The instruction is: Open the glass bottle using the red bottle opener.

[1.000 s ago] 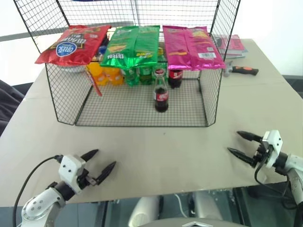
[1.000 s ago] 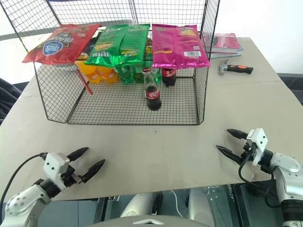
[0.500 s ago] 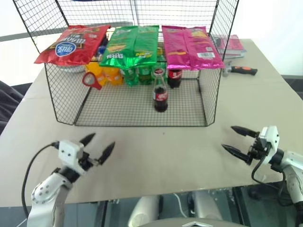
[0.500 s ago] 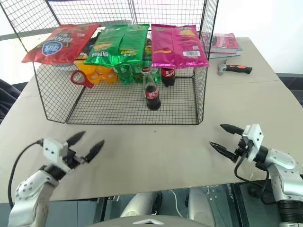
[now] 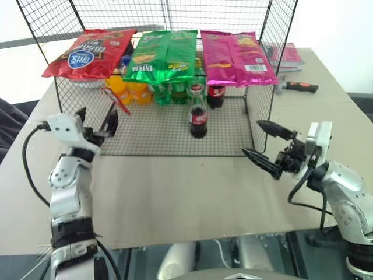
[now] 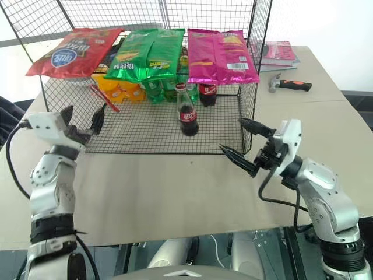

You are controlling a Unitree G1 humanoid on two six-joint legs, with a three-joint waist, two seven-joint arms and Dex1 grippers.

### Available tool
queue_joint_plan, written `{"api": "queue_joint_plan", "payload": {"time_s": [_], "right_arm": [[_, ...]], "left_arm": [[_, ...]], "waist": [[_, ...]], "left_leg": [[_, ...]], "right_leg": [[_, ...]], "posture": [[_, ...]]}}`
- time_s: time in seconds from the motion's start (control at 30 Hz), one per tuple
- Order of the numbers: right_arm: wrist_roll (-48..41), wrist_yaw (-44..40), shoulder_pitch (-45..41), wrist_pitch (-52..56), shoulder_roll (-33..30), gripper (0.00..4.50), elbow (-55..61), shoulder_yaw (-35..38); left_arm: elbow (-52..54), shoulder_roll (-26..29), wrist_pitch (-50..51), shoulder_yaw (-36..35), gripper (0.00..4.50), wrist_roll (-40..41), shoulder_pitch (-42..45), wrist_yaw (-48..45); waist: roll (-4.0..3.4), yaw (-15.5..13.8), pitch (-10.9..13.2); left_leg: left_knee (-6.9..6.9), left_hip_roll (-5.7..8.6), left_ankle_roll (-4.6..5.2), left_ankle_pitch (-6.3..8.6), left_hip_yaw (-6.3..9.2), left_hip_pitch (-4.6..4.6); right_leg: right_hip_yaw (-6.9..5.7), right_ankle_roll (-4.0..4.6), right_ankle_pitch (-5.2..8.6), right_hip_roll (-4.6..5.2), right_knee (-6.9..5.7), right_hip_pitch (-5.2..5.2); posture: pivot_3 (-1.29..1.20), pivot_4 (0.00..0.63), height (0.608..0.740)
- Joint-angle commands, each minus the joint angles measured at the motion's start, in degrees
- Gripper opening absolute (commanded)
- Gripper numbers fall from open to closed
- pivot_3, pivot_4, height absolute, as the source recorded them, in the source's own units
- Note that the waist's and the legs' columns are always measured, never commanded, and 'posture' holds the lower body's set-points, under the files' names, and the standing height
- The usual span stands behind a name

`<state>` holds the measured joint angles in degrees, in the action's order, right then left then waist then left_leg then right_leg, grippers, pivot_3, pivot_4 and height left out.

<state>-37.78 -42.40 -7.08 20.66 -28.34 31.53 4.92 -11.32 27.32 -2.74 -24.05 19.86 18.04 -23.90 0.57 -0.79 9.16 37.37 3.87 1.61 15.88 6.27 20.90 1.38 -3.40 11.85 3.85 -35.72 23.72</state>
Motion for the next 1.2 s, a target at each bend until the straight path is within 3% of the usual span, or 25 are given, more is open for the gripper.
{"api": "queue_joint_plan", "payload": {"time_s": [0.03, 0.4, 0.5, 0.53, 0.57, 0.63, 0.73, 0.8, 1.07, 1.2], "right_arm": [[-0.68, 4.52, -1.67, 2.93, -0.43, 4.46, 4.66, 0.23], [-0.46, 8.46, -3.23, 6.88, -1.40, 4.46, 9.10, -1.89], [-0.27, 7.91, -2.98, 6.45, -1.70, 4.50, 8.58, -1.61], [-0.17, 7.68, -2.90, 6.32, -1.84, 4.50, 8.43, -1.55], [-0.14, 7.49, -2.77, 6.22, -1.97, 4.50, 8.37, -1.44], [-0.15, 7.17, -2.61, 6.03, -2.16, 4.50, 8.17, -1.28], [0.02, 6.55, -2.53, 5.65, -2.36, 4.50, 7.64, -1.35], [0.10, 6.10, -2.59, 5.43, -2.47, 4.50, 7.29, -1.43], [0.54, 4.37, -3.36, 4.96, -2.52, 4.50, 5.65, -1.96], [0.74, 3.81, -3.89, 4.83, -2.49, 4.50, 4.79, -2.01]], "left_arm": [[-3.96, 1.57, -3.45, 0.54, 4.50, -0.98, 3.46, -1.55], [-15.93, 1.60, -9.59, 3.00, 4.50, -1.96, 12.14, -6.29], [-16.64, 1.06, -10.64, 3.16, 3.63, -1.22, 12.58, -7.41], [-16.55, 0.90, -10.86, 3.24, 3.55, -1.07, 12.42, -7.60], [-16.38, 0.78, -11.00, 3.32, 2.86, -1.00, 12.25, -7.67], [-15.02, 0.44, -11.26, 3.41, 2.26, -0.81, 11.10, -7.82], [-12.79, -0.10, -10.90, 2.74, 0.82, 0.19, 9.35, -7.65], [-11.27, -0.31, -10.45, 2.14, 0.09, 1.03, 8.35, -7.18], [-3.24, -1.02, -6.07, 0.09, 0.09, 5.98, 5.05, -5.02], [4.68, -2.51, 1.08, -1.14, 0.09, 13.40, 3.08, -4.32]], "waist": [[0.03, 0.04, -0.02], [0.09, 0.12, -0.01], [0.10, 0.13, -0.01], [0.10, 0.13, -0.01], [0.10, 0.13, -0.01], [0.10, 0.13, -0.01], [0.10, 0.16, -0.01], [0.10, 0.18, -0.01], [0.10, 0.14, -0.01], [0.10, 0.15, -0.01]], "left_leg": [[0.00, 0.00, 0.00, 0.00, 0.00, 0.00], [0.00, 0.01, 0.00, 0.00, 0.01, 0.07], [0.00, 0.01, 0.00, 0.00, 0.02, 0.06], [0.00, 0.01, 0.00, 0.00, 0.02, 0.06], [0.00, 0.01, 0.00, 0.00, 0.02, 0.06], [0.00, 0.01, 0.00, 0.00, 0.02, 0.06], [0.00, 0.01, 0.01, 0.00, 0.02, 0.06], [0.00, 0.01, 0.00, 0.00, 0.01, 0.06], [0.03, 0.00, 0.00, 0.00, 0.03, 0.05], [0.03, 0.00, 0.01, 0.00, 0.02, 0.06]], "right_leg": [[0.01, 0.00, 0.00, 0.00, 0.00, 0.00], [-0.02, 0.00, 0.00, 0.00, -0.03, 0.06], [-0.02, 0.00, 0.00, 0.00, -0.04, 0.06], [-0.02, 0.00, 0.00, 0.00, -0.04, 0.06], [-0.01, 0.00, 0.00, 0.00, -0.04, 0.06], [-0.02, 0.00, 0.00, 0.00, -0.04, 0.06], [-0.01, 0.00, 0.00, 0.00, -0.05, 0.06], [0.00, 0.00, 0.00, 0.01, -0.05, 0.07], [-0.01, 0.00, -0.01, 0.01, -0.10, 0.06], [0.00, 0.00, -0.01, 0.02, -0.10, 0.06]], "posture": [[0.00, 0.150, 0.740], [0.00, 0.150, 0.740], [0.00, 0.150, 0.740], [0.00, 0.150, 0.740], [0.00, 0.150, 0.740], [0.00, 0.150, 0.740], [0.00, 0.150, 0.740], [0.00, 0.150, 0.740], [0.00, 0.150, 0.740], [0.00, 0.150, 0.740]]}}
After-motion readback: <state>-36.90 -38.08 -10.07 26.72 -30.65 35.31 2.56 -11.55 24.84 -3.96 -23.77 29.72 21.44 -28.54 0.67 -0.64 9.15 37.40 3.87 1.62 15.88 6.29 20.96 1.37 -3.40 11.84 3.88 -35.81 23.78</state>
